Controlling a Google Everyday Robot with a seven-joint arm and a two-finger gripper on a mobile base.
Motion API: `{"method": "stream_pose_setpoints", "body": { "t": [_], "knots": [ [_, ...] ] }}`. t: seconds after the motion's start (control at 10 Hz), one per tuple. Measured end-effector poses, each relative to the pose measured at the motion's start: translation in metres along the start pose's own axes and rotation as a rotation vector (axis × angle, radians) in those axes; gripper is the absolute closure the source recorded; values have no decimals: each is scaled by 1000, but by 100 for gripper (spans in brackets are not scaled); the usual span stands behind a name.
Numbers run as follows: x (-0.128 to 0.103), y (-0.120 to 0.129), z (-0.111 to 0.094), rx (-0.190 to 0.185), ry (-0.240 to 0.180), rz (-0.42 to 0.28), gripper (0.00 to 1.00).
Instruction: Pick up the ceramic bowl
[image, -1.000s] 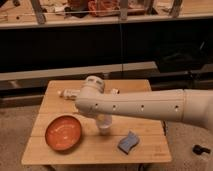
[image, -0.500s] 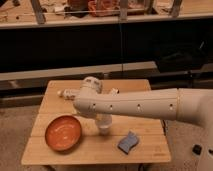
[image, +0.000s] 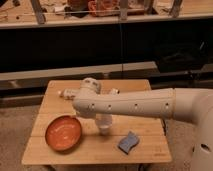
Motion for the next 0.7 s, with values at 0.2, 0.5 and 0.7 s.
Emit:
{"method": "stream_pose_setpoints", "body": {
  "t": [0.2,0.5,0.7],
  "knots": [
    [0,0,5,0,-4,-34,20],
    [1,-2,11,-1,-9,-67,20],
    [1,-3,17,-1,-15,-100,20]
  ]
}}
